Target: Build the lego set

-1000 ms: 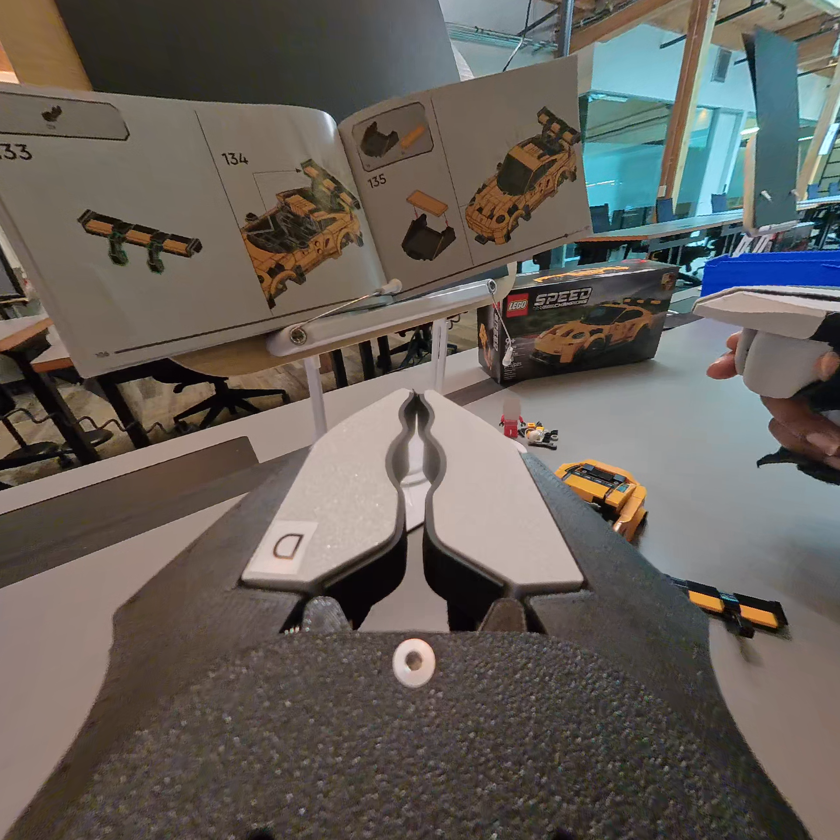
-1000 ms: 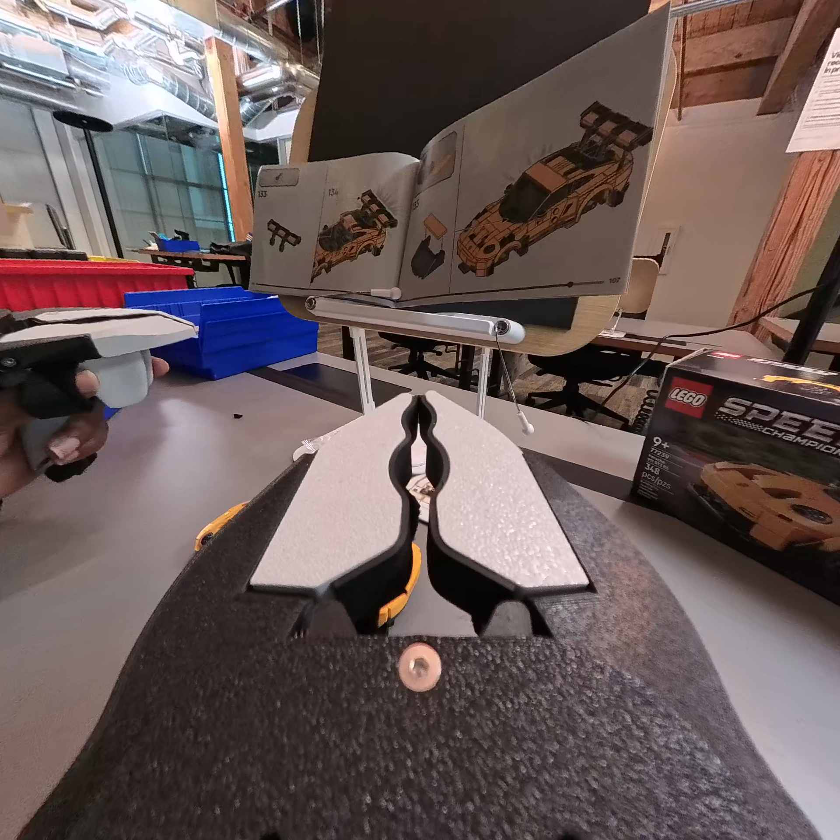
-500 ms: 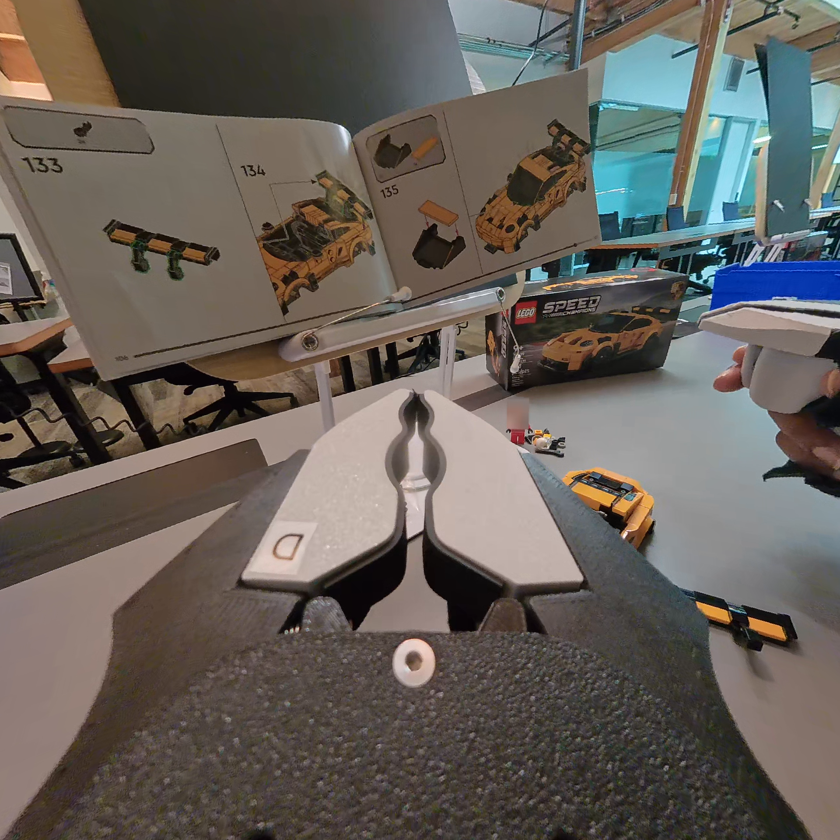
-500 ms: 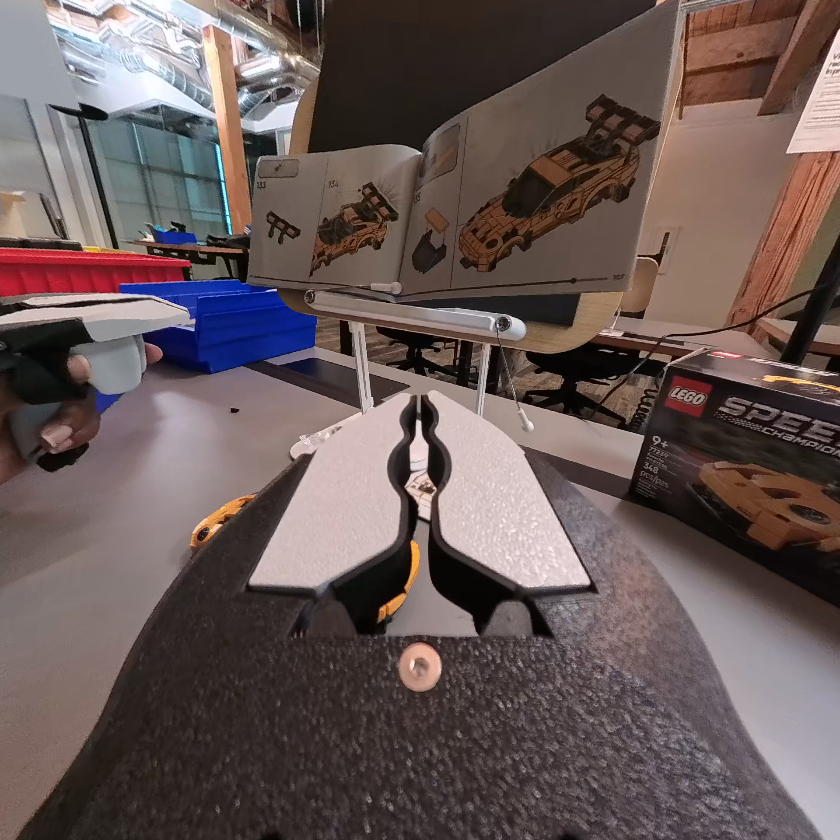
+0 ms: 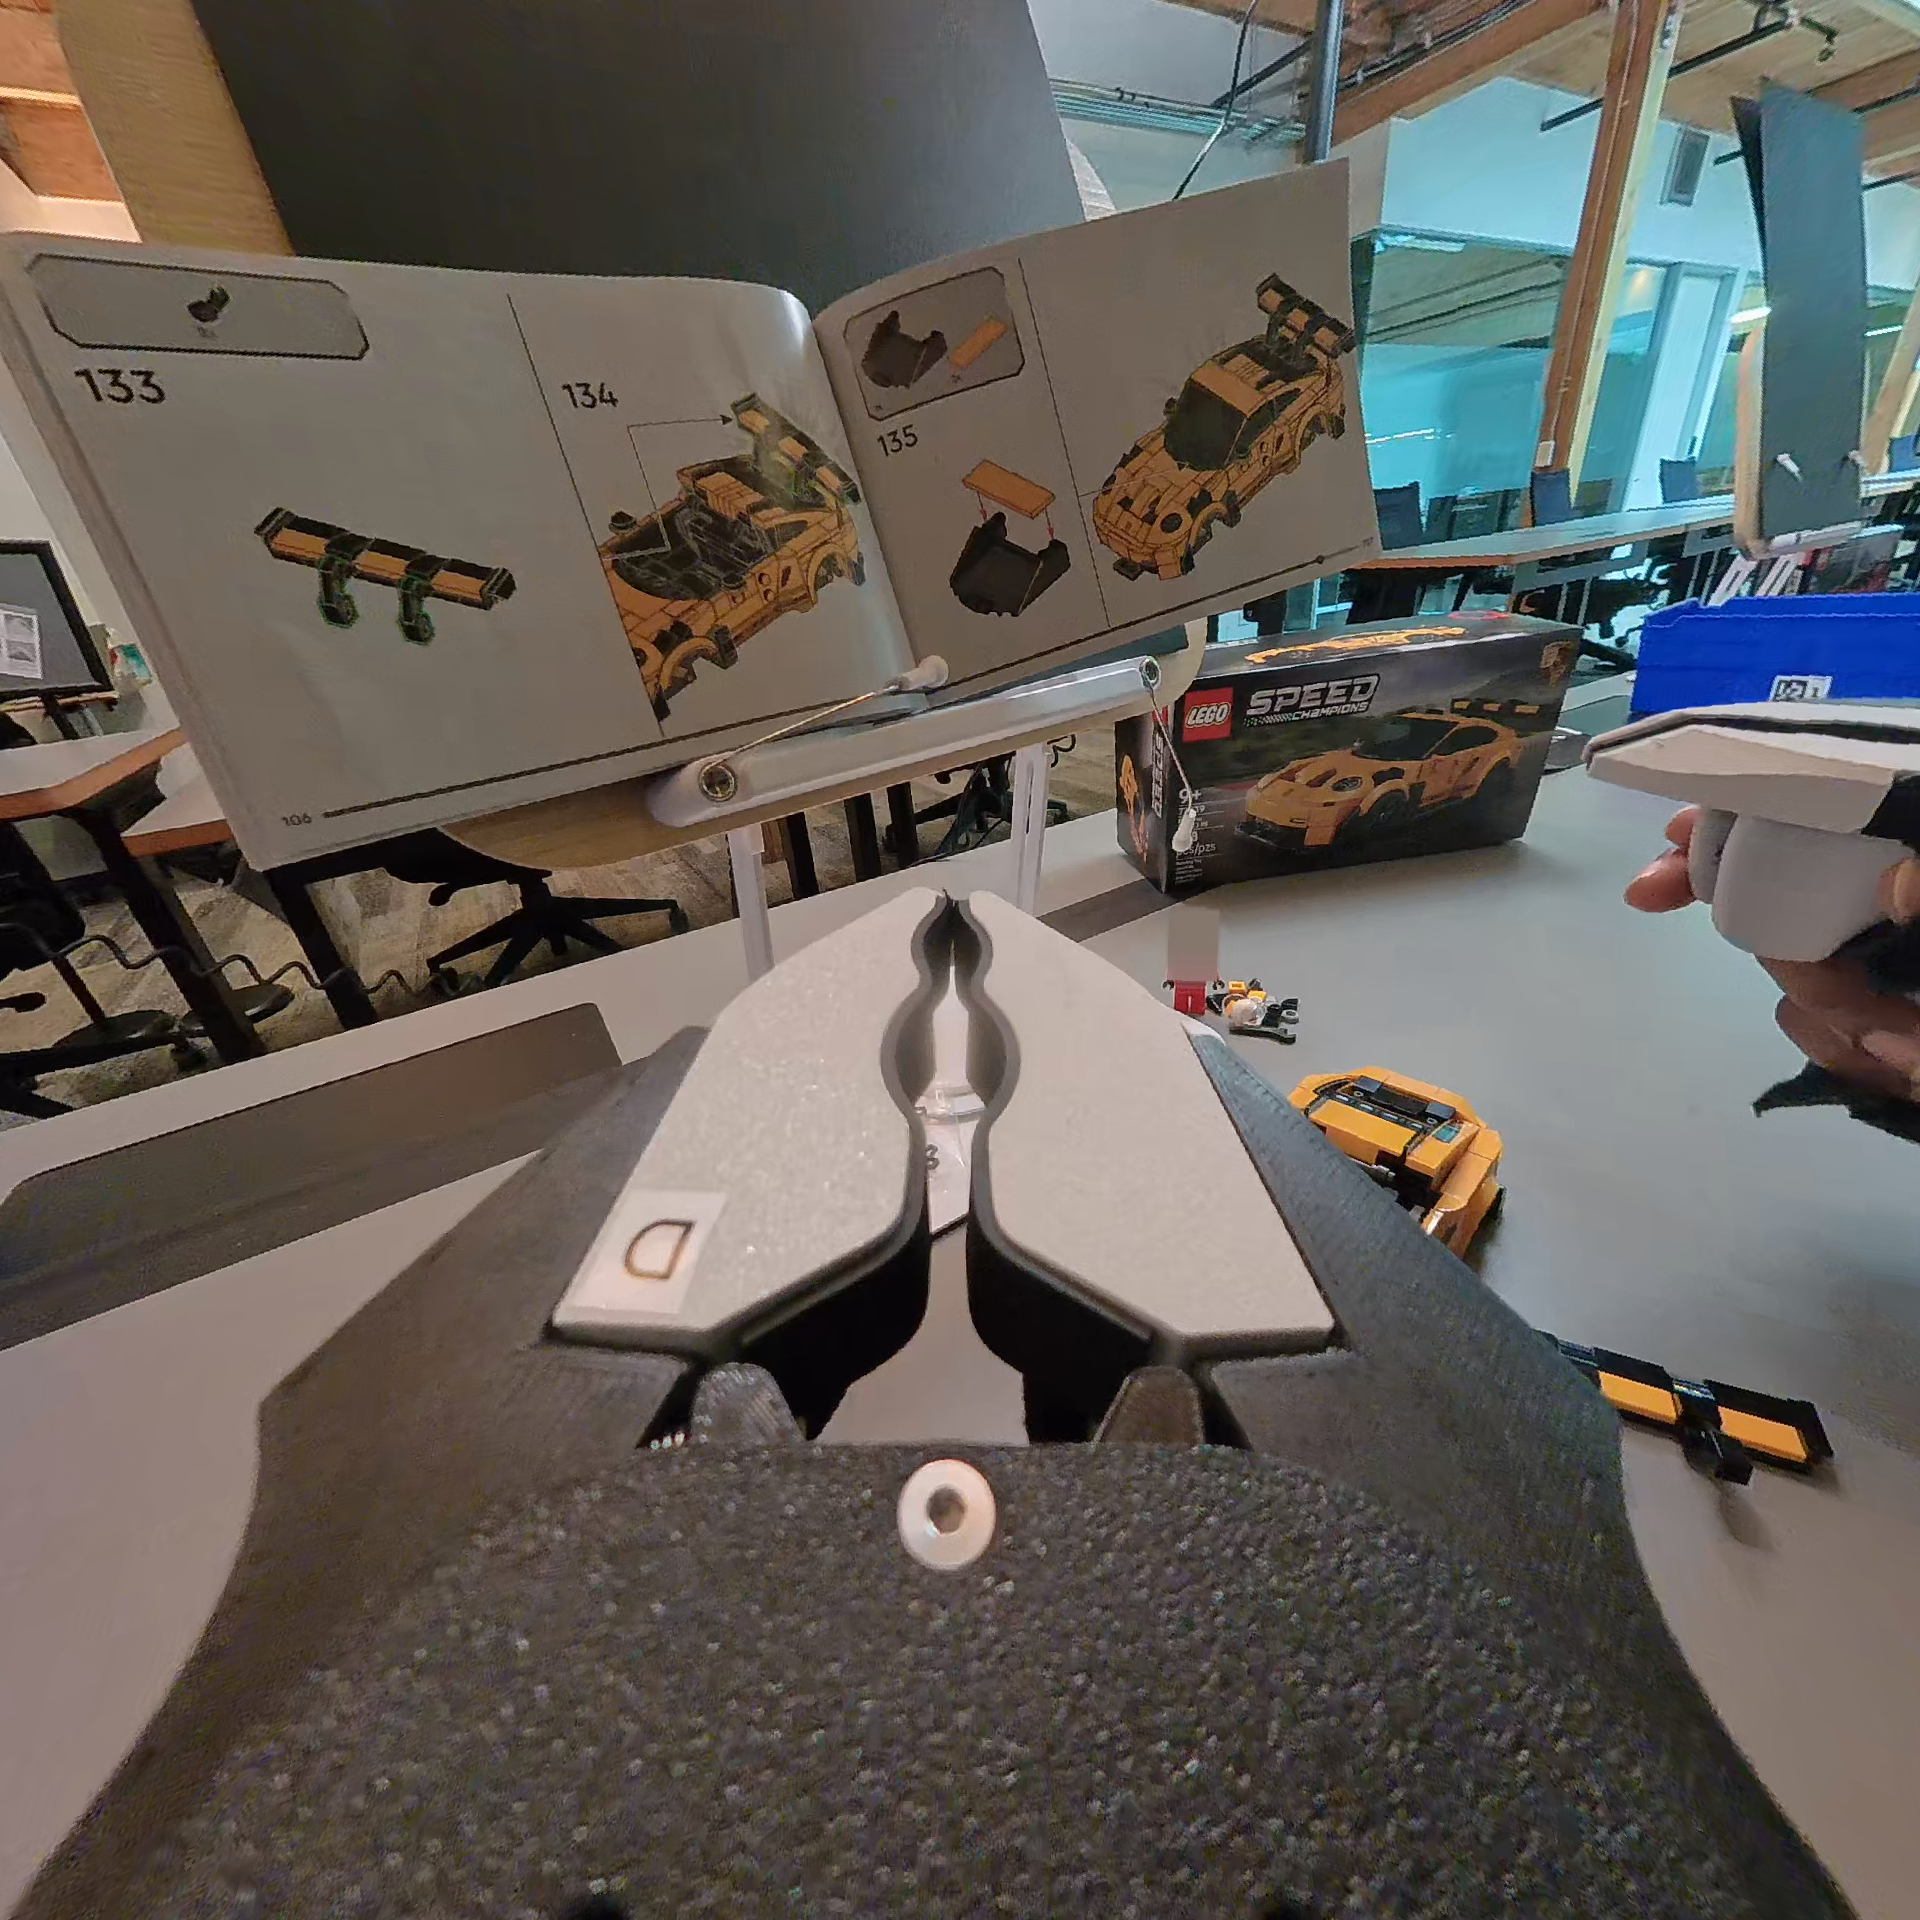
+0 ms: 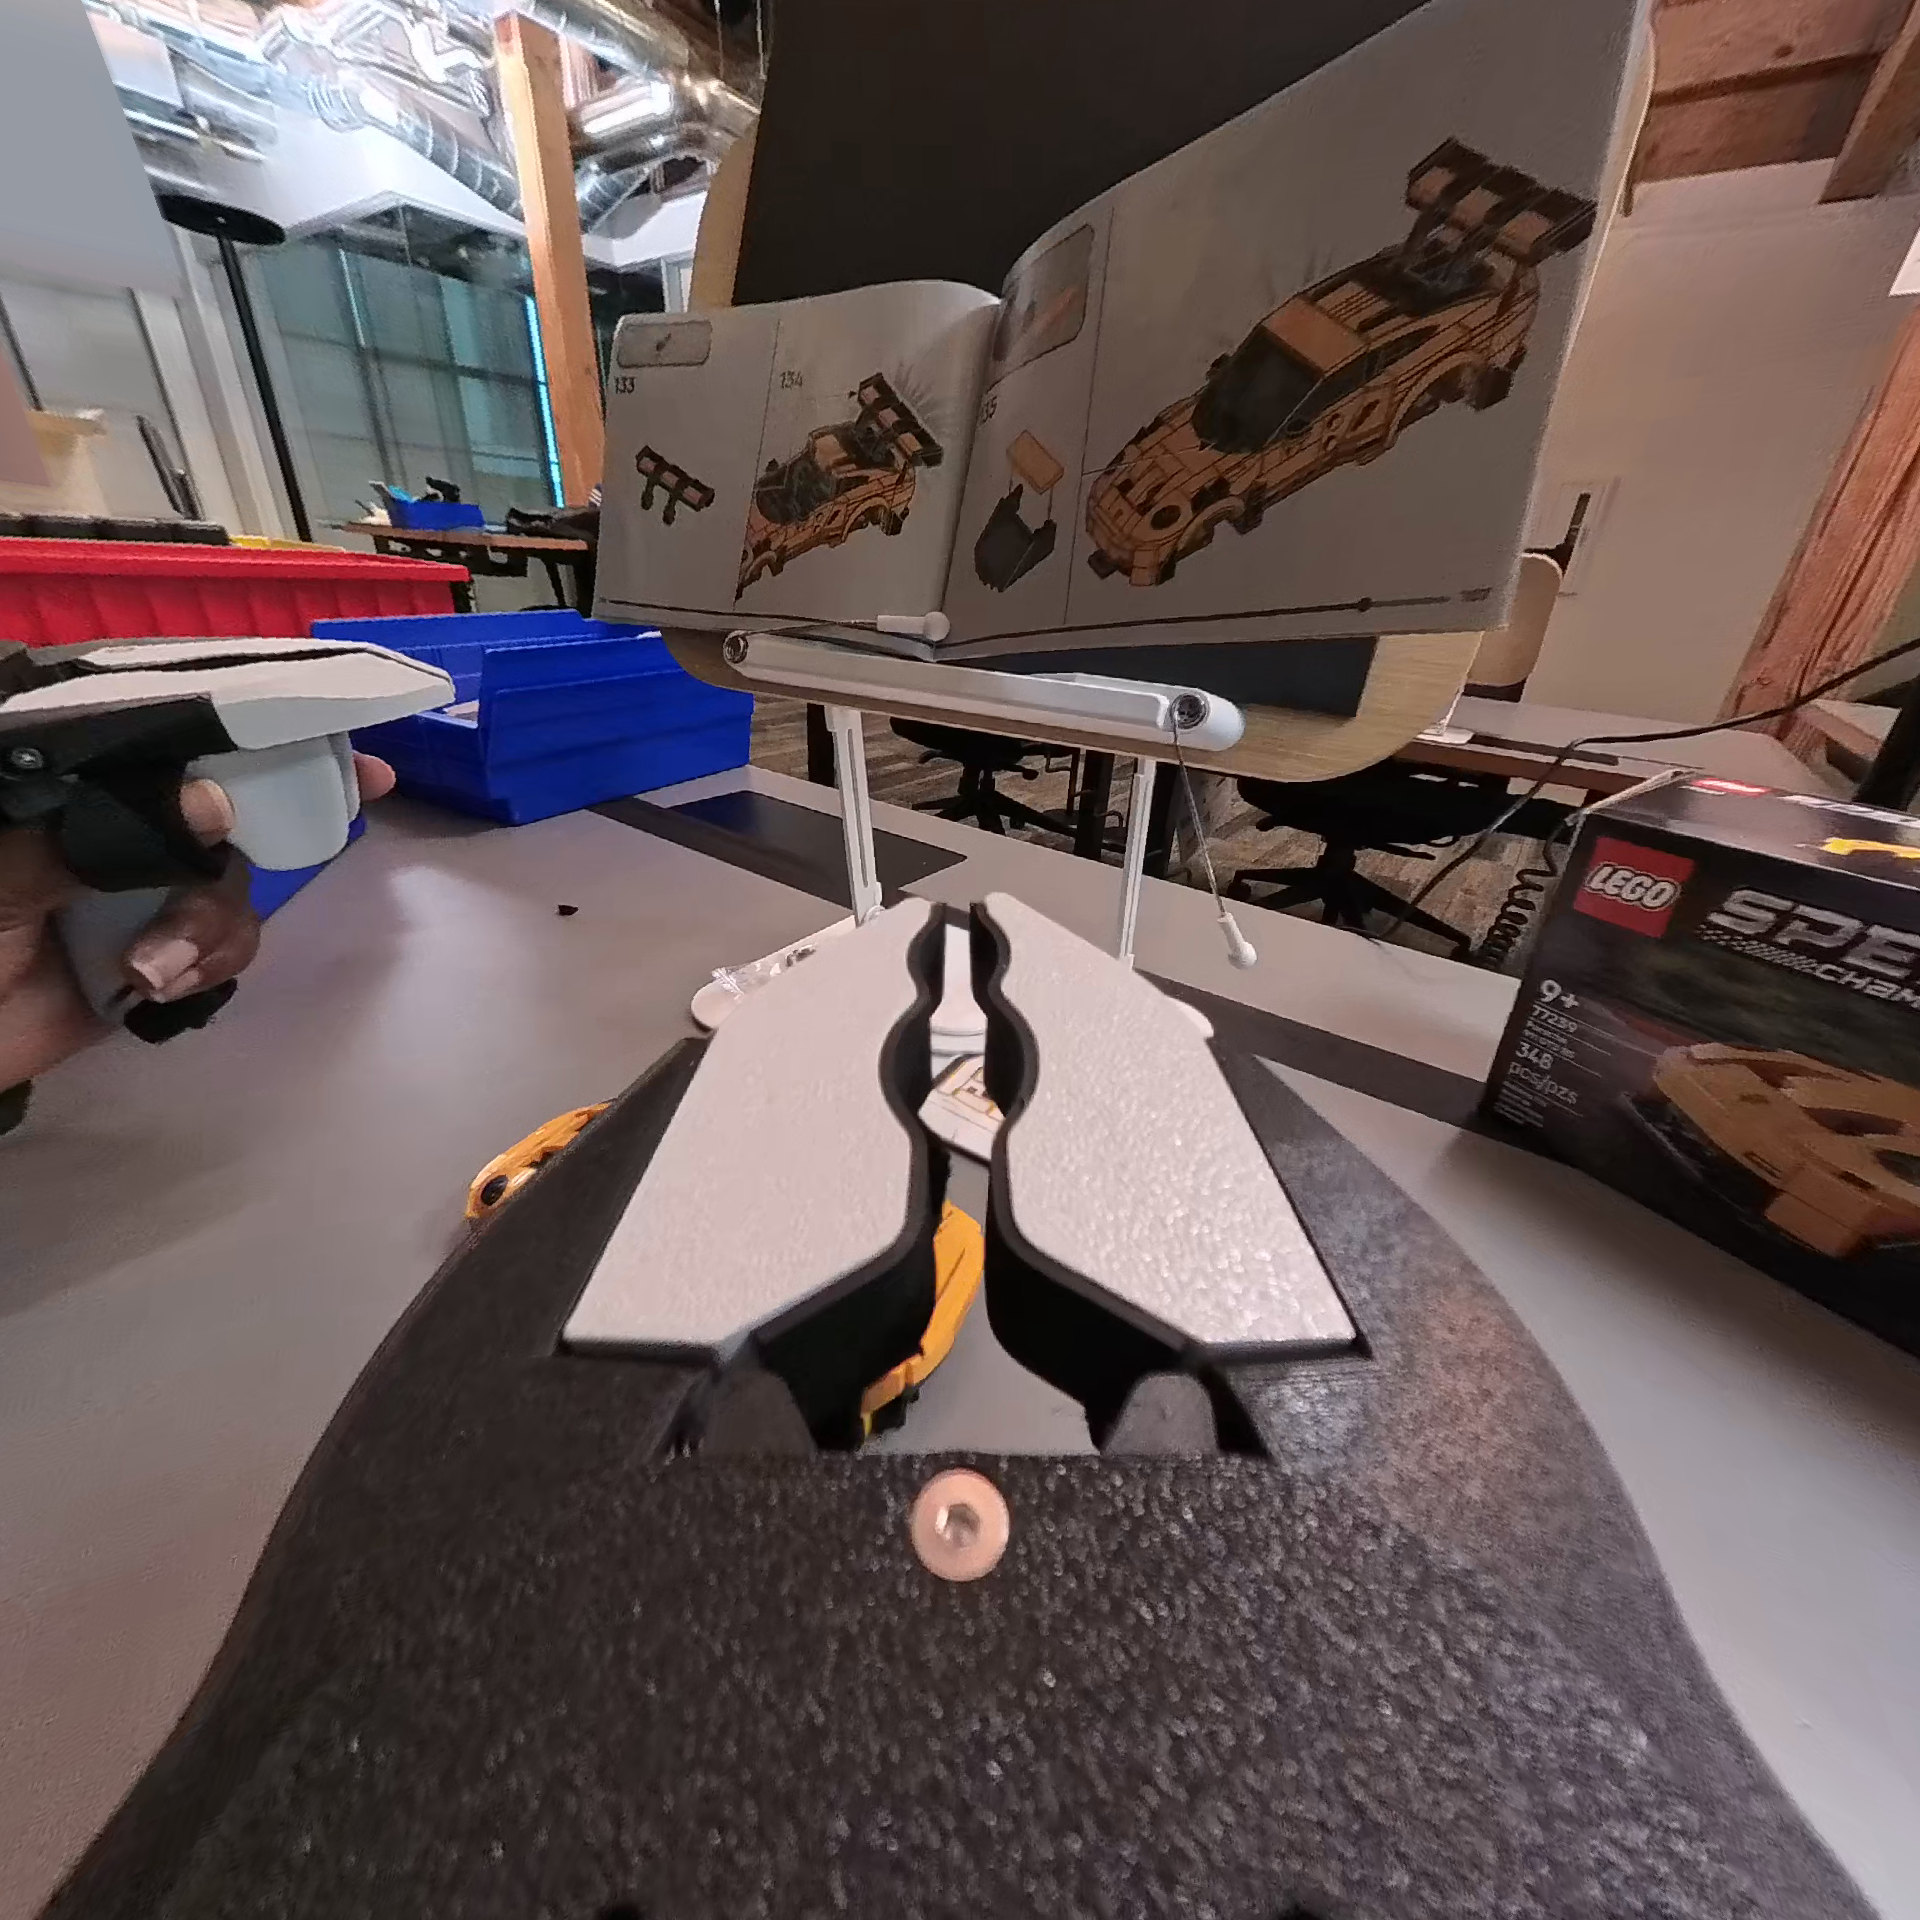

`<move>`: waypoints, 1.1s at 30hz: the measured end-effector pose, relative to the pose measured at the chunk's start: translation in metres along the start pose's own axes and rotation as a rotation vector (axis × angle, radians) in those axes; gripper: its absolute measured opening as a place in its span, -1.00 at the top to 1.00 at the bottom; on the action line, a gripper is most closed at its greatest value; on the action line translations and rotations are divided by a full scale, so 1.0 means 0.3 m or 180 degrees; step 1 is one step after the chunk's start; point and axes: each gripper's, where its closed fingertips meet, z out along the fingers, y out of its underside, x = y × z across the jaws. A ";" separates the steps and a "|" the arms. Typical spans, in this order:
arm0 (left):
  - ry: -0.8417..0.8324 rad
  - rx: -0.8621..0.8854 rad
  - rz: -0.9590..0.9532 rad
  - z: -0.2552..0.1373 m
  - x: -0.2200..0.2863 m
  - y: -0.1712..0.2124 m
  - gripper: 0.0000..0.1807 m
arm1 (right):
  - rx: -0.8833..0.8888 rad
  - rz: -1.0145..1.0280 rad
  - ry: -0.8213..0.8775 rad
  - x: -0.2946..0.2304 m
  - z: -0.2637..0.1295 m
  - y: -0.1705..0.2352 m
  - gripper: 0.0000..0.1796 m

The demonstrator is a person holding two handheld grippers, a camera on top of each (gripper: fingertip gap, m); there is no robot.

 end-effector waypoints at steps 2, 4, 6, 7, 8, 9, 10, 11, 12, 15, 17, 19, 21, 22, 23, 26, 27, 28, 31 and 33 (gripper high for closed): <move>-0.0010 0.0011 0.0003 -0.001 -0.002 -0.004 1.00 | -0.0022 0.0003 -0.0024 -0.005 0.002 0.004 0.95; -0.0033 0.0032 0.0018 0.007 -0.006 -0.017 1.00 | -0.0041 -0.0001 -0.0032 -0.008 0.004 0.008 0.94; -0.0075 0.0094 0.0129 0.033 -0.017 -0.060 1.00 | -0.0056 0.0014 -0.0051 -0.012 0.005 0.011 0.94; -0.0097 0.0137 0.0188 0.052 -0.024 -0.094 1.00 | -0.0054 0.0026 -0.0067 -0.015 0.005 0.009 0.94; -0.0144 0.0166 0.0243 0.075 -0.034 -0.130 1.00 | -0.0046 0.0030 -0.0080 -0.018 0.003 0.006 0.94; -0.0217 0.0174 0.0290 0.101 -0.050 -0.163 1.00 | -0.0034 0.0022 -0.0087 -0.020 0.001 0.002 0.94; -0.0283 0.0183 0.0313 0.130 -0.065 -0.195 1.00 | -0.0025 0.0006 -0.0090 -0.022 -0.001 -0.001 0.94; -0.0353 0.0200 0.0309 0.160 -0.082 -0.223 1.00 | -0.0022 -0.0013 -0.0088 -0.023 -0.004 -0.003 0.94; -0.0406 0.0206 0.0285 0.191 -0.098 -0.242 1.00 | -0.0018 -0.0028 -0.0082 -0.023 -0.006 -0.004 0.94; -0.0548 0.0180 0.0196 0.273 -0.137 -0.268 1.00 | 0.0014 -0.0037 -0.0058 -0.016 -0.015 -0.015 0.94; -0.0650 0.0121 0.0179 0.318 -0.161 -0.262 1.00 | 0.0035 -0.0025 -0.0038 -0.009 -0.019 -0.021 0.94; -0.0690 0.0077 0.0047 0.353 -0.175 -0.242 1.00 | 0.0048 -0.0001 -0.0022 -0.002 -0.022 -0.024 0.93; -0.0656 0.0007 -0.0070 0.378 -0.168 -0.209 1.00 | 0.0035 0.0028 -0.0034 -0.001 -0.020 -0.020 0.93; -0.0621 0.0006 -0.0066 0.384 -0.156 -0.198 1.00 | 0.0024 0.0039 -0.0044 -0.003 -0.018 -0.017 0.93; -0.0610 0.0019 -0.0029 0.387 -0.145 -0.192 1.00 | 0.0013 0.0049 -0.0054 -0.005 -0.016 -0.014 0.93; -0.0560 0.0017 -0.0072 0.400 -0.124 -0.186 1.00 | -0.0019 0.0074 -0.0082 -0.011 -0.009 -0.003 0.93; -0.0567 0.0018 -0.0063 0.405 -0.125 -0.190 1.00 | -0.0030 0.0074 -0.0084 -0.012 -0.006 0.000 0.93; -0.0572 0.0036 -0.0049 0.412 -0.125 -0.197 1.00 | -0.0039 0.0075 -0.0084 -0.012 -0.004 0.003 0.93; -0.0525 0.0070 -0.0035 0.436 -0.100 -0.214 1.00 | -0.0068 0.0078 -0.0086 -0.013 0.001 0.012 0.93; -0.0517 0.0070 0.0055 0.445 -0.083 -0.218 1.00 | -0.0097 0.0079 -0.0089 -0.013 0.003 0.019 0.93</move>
